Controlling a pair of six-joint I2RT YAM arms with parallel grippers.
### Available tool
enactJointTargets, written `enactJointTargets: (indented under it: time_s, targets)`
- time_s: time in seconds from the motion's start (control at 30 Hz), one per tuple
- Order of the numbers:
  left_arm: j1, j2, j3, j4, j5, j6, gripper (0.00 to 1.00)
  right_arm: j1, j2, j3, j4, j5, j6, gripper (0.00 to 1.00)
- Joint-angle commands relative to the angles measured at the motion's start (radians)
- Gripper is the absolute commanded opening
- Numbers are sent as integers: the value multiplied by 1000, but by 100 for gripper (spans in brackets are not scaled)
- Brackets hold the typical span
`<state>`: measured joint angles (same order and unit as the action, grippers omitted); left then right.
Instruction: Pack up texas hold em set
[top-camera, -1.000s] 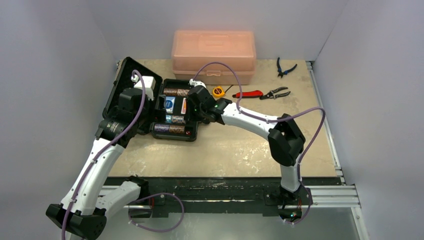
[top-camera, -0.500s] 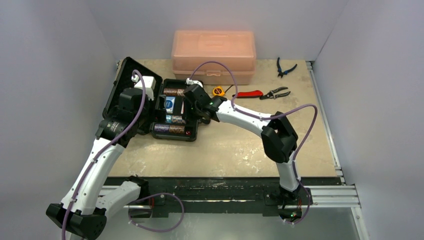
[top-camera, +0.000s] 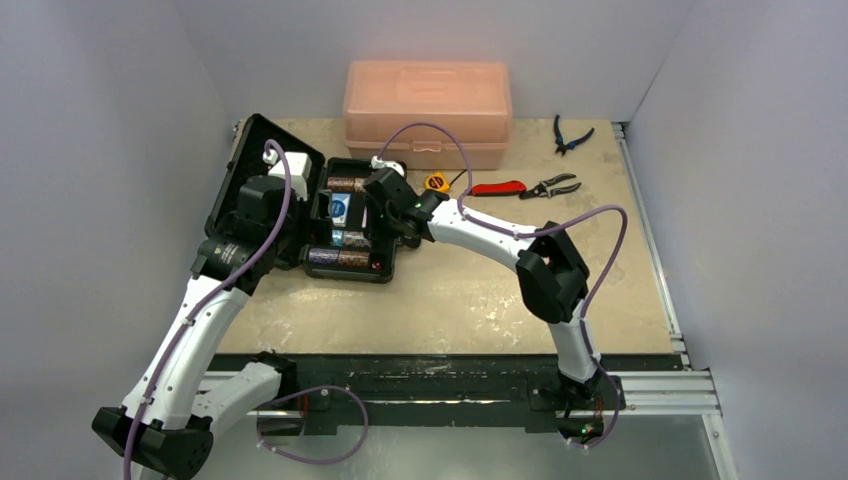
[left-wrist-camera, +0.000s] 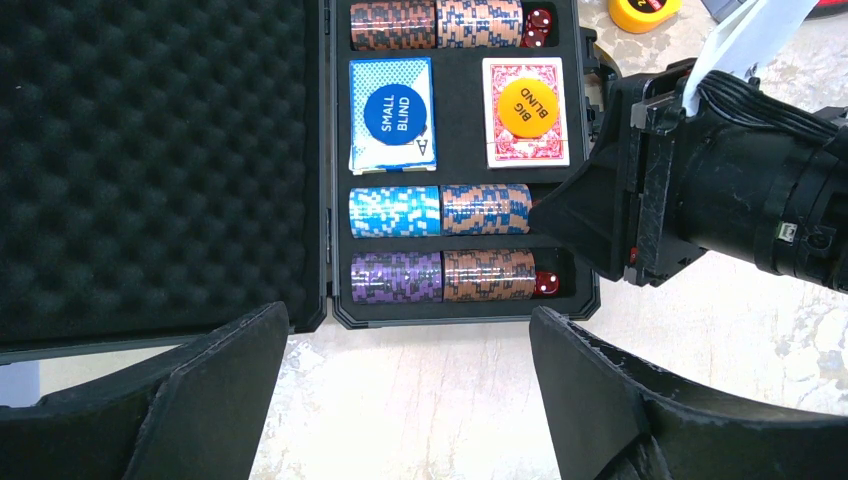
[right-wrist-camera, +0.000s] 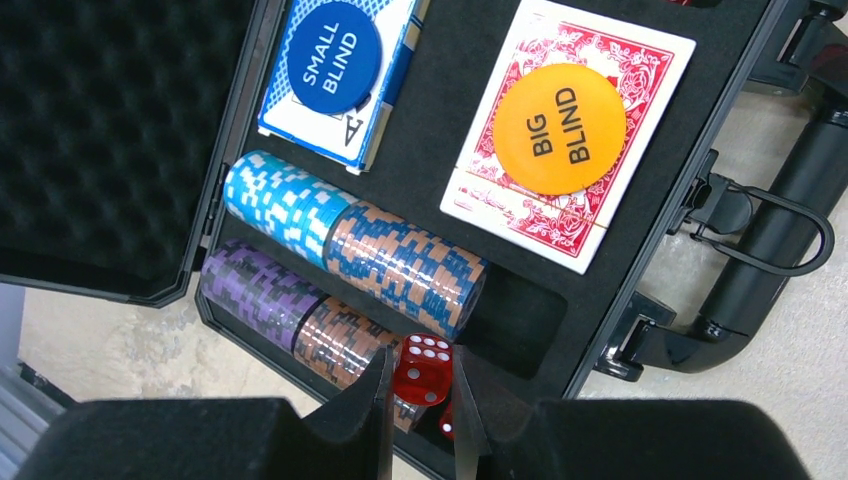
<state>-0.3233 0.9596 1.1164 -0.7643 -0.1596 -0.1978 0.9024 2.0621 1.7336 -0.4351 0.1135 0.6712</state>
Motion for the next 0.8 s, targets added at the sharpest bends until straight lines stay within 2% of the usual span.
enactJointTargets:
  time_s: [0.0,0.77]
  targets:
    - [-5,-5,0,38,-1,6,91,3,7,50,-20,31,17,0]
    - [-5,-6,0,37,-11,8,91,-6,70,69,-94,89,48,0]
